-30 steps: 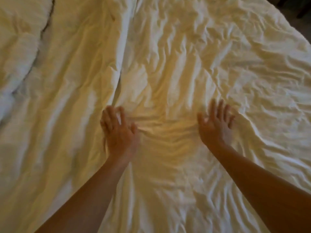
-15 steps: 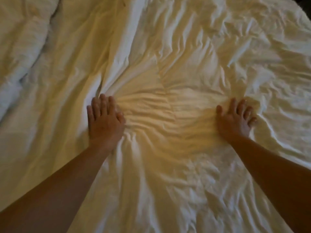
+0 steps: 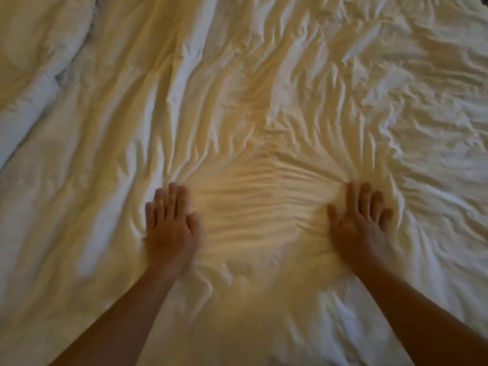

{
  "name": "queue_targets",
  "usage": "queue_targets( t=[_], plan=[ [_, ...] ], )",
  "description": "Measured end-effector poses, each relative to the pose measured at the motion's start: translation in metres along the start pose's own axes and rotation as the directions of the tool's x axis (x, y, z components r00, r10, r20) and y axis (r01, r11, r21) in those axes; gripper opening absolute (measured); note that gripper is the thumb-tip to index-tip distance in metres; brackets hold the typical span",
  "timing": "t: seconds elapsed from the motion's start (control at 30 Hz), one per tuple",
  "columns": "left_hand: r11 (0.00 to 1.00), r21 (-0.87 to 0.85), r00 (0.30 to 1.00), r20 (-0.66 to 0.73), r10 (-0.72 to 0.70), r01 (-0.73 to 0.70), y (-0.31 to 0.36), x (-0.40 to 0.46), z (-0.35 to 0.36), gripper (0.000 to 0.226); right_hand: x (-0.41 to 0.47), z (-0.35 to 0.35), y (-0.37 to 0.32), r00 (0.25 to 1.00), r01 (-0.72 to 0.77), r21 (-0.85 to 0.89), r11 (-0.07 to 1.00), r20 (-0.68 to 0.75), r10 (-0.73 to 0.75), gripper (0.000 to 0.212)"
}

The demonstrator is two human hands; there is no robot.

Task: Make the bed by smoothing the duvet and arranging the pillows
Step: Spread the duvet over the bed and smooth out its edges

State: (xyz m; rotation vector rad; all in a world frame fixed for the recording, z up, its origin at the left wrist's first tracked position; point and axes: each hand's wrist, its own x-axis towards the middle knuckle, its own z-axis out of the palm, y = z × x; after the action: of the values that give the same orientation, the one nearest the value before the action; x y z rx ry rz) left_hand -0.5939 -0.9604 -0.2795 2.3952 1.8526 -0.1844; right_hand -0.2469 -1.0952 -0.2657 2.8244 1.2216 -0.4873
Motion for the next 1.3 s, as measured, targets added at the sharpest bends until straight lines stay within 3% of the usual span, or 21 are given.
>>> queue_targets(
  t=[0.1,0.2,0.27,0.33,0.5,0.63,0.7,0.8,1.1,1.23,1.3],
  plan=[
    [0.972,-0.167,0.986,0.012,-0.164,0.164,0.028,-0.039,-0.002,0.070,-0.031,0.000,-0.009,0.999,-0.041,0.101,0.994,-0.012,0.043,0.069],
    [0.942,-0.336,1.000,0.023,0.002,0.006,0.092,-0.108,-0.005,0.068,-0.094,0.012,-0.033,0.967,0.254,0.142,0.957,-0.015,-0.255,0.069],
    [0.930,-0.343,0.988,0.028,0.150,-0.131,0.119,-0.160,-0.003,0.066,-0.139,0.026,-0.030,0.878,0.465,0.123,0.877,0.066,-0.475,0.068],
    [0.942,-0.279,0.976,0.051,0.210,-0.188,0.117,-0.197,0.004,0.064,-0.160,0.034,-0.001,0.825,0.550,0.069,0.832,0.107,-0.554,0.067],
    [0.987,-0.100,0.987,0.079,0.137,-0.129,0.040,-0.232,0.014,0.064,-0.149,0.026,0.087,0.930,0.354,-0.097,0.930,0.143,-0.339,0.072],
    [0.994,-0.052,0.984,0.153,-0.088,0.097,-0.016,-0.246,0.001,0.065,-0.158,0.005,0.101,0.980,0.104,0.003,0.995,0.173,-0.103,0.075],
    [0.972,-0.094,0.963,0.183,-0.196,0.215,-0.029,-0.249,-0.012,0.070,-0.165,-0.008,0.080,0.980,0.078,0.081,0.994,0.179,-0.091,0.078],
    [0.950,-0.149,0.950,0.198,-0.241,0.273,-0.035,-0.240,-0.033,0.077,-0.177,-0.020,0.029,0.954,0.237,0.202,0.950,0.138,-0.267,0.074],
    [0.941,-0.334,0.998,0.047,-0.049,0.062,-0.035,-0.152,-0.056,0.066,-0.202,-0.001,-0.158,0.829,0.525,0.285,0.802,0.045,-0.558,0.064],
    [0.974,-0.175,0.987,0.051,0.152,-0.141,-0.073,-0.120,-0.021,0.062,-0.184,0.046,-0.203,0.743,0.642,0.148,0.752,0.123,-0.658,0.062],
    [0.987,-0.085,0.990,0.026,0.141,-0.139,-0.116,-0.106,-0.004,0.064,-0.159,0.061,-0.202,0.727,0.678,0.018,0.735,0.126,-0.675,0.068]
  ],
)
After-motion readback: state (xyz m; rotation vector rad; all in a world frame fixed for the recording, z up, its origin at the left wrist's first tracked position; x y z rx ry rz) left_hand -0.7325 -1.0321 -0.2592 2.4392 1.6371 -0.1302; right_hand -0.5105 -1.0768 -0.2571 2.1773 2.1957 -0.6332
